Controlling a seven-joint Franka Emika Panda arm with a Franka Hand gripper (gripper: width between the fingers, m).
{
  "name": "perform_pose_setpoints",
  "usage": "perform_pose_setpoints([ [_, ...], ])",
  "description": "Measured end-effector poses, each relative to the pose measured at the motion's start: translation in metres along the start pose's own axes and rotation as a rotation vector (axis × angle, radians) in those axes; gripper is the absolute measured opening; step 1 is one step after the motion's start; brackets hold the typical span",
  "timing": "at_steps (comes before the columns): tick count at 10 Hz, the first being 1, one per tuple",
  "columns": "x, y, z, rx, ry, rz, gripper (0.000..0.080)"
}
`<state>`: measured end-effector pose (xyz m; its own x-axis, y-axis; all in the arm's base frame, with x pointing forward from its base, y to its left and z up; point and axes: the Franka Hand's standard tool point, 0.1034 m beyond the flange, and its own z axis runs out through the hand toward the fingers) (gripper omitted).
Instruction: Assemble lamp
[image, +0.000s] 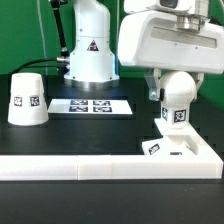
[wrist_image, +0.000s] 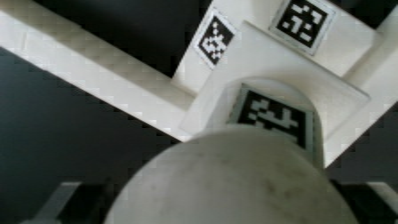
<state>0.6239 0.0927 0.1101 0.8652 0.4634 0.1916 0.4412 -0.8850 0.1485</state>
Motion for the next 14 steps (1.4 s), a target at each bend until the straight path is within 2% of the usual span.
perform_pose_setpoints([
  [2, 0.000, 0.004, -0.001, 0.001, 0.013, 0.288, 0.0574],
  [5, -0.001, -0.001, -0.001, 0.003, -0.006, 0.614, 0.0574],
  [6, -0.001, -0.004, -0.001, 0.010, -0.009, 0.703, 0.0574],
  [8, -0.002, -0.006, 0.000, 0.006, -0.010, 0.770, 0.0574],
  [12, -0.003, -0.005, 0.000, 0.027, -0.022, 1.034, 0.0574],
  [14, -0.010, -0.010, 0.000, 0.046, -0.085, 1.285, 0.0574],
])
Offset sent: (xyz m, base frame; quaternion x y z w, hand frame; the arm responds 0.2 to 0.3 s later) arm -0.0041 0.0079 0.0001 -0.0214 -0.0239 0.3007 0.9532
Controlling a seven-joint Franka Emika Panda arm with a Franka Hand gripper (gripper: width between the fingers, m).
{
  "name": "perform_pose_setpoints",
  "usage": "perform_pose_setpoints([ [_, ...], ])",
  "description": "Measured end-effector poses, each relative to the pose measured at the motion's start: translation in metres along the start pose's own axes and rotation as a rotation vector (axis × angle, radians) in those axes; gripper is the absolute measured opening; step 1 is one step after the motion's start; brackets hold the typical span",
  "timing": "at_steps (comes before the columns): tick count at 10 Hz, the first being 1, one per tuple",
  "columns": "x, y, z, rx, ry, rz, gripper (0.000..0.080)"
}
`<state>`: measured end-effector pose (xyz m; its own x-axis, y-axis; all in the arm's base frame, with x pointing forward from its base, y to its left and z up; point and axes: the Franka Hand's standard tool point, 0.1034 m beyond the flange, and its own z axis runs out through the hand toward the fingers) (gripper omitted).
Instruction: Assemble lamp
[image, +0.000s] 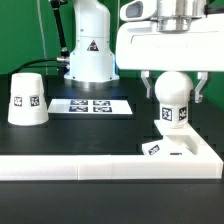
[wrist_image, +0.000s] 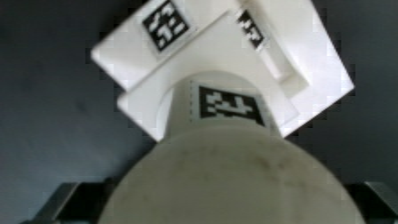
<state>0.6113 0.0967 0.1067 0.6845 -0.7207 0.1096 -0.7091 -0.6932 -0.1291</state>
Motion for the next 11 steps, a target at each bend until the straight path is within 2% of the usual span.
perform_pose_setpoints([
  [2, -0.0038, 0.0010, -0.0001, -0.014, -0.053, 0.206, 0.0574],
  [4, -0.0062, 0.0007, 0.0010, -0.014, -0.099, 0.420, 0.0574],
  [8, -0.0043, 0.0007, 0.0020, -0.020, -0.142, 0.675, 0.0574],
  [11, -0.0047, 0.0004, 0.0020, -0.024, -0.145, 0.726, 0.0574],
])
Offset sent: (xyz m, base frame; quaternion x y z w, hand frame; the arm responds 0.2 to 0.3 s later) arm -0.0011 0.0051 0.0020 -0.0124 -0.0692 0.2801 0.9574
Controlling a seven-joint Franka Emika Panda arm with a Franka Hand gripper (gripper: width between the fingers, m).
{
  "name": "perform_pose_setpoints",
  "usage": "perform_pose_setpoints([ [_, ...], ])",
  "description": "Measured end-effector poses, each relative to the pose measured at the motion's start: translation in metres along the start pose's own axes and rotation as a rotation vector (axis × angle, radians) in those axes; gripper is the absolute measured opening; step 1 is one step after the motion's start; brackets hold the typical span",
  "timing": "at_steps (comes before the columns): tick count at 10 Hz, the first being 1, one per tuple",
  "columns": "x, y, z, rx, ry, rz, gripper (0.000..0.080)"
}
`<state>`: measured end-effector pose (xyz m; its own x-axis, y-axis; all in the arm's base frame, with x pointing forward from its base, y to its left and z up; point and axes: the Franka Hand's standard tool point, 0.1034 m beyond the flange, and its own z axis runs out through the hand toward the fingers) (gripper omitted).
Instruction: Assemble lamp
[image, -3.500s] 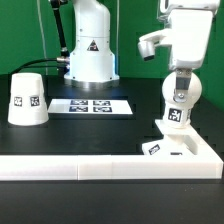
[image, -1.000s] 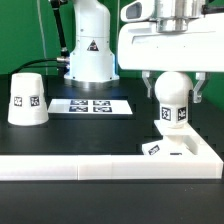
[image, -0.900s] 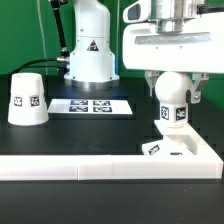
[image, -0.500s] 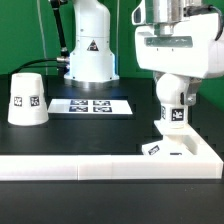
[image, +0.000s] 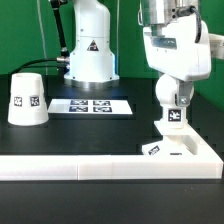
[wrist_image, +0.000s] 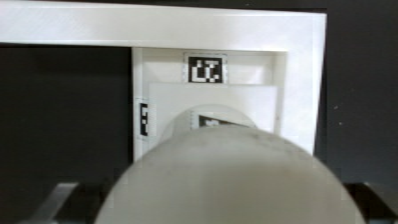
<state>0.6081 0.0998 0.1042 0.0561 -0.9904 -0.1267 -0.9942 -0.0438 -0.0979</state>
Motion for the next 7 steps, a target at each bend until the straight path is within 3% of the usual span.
perform_pose_setpoints([
  [1, 0.000, 0.000, 0.000, 0.000, 0.001, -0.048, 0.0669],
  [7, -0.015, -0.001, -0.003, 0.007, 0.012, -0.606, 0.0699],
])
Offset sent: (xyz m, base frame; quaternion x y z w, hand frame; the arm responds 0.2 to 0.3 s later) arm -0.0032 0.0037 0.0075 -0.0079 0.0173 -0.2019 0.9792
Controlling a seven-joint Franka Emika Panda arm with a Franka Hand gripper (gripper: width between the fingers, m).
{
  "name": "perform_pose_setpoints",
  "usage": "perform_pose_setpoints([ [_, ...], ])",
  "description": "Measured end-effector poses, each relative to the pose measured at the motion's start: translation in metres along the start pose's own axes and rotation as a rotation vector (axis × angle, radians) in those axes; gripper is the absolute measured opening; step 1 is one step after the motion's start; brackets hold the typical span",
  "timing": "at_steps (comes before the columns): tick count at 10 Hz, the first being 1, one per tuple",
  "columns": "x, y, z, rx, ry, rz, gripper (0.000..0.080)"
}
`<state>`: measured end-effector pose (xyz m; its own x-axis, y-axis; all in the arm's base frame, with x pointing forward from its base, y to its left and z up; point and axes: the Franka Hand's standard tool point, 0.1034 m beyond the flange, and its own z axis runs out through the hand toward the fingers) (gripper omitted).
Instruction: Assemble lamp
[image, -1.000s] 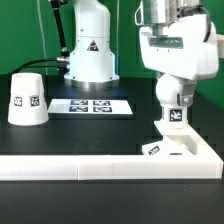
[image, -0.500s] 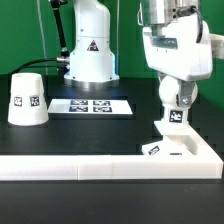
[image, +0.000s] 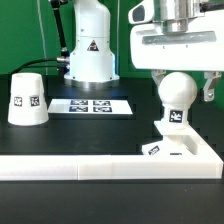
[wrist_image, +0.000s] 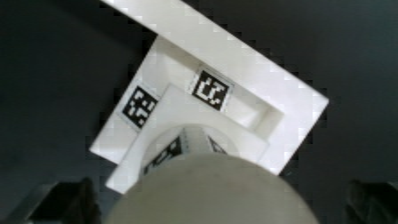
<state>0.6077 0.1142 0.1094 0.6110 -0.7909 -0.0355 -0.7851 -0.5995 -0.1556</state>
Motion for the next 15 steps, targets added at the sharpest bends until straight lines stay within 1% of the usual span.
perform_pose_setpoints([
  [2, -0.001, 0.000, -0.001, -0.004, 0.005, -0.191, 0.0699],
  [3, -0.002, -0.001, -0.002, -0.004, 0.007, -0.232, 0.0699],
  [4, -0.001, -0.001, -0.004, -0.003, 0.009, -0.343, 0.0699],
  [7, 0.007, -0.001, -0.008, -0.001, 0.012, -0.559, 0.0699],
  [10, 0.008, 0.000, -0.007, -0.004, 0.012, -0.726, 0.0699],
  [11, 0.009, 0.001, -0.007, -0.008, 0.014, -0.817, 0.0699],
  [13, 0.014, 0.002, -0.008, -0.031, 0.029, -1.082, 0.0699],
  [14, 0.016, 0.003, -0.008, -0.055, 0.034, -1.245, 0.0699],
  [15, 0.015, 0.003, -0.008, -0.075, 0.036, -1.353, 0.0699],
])
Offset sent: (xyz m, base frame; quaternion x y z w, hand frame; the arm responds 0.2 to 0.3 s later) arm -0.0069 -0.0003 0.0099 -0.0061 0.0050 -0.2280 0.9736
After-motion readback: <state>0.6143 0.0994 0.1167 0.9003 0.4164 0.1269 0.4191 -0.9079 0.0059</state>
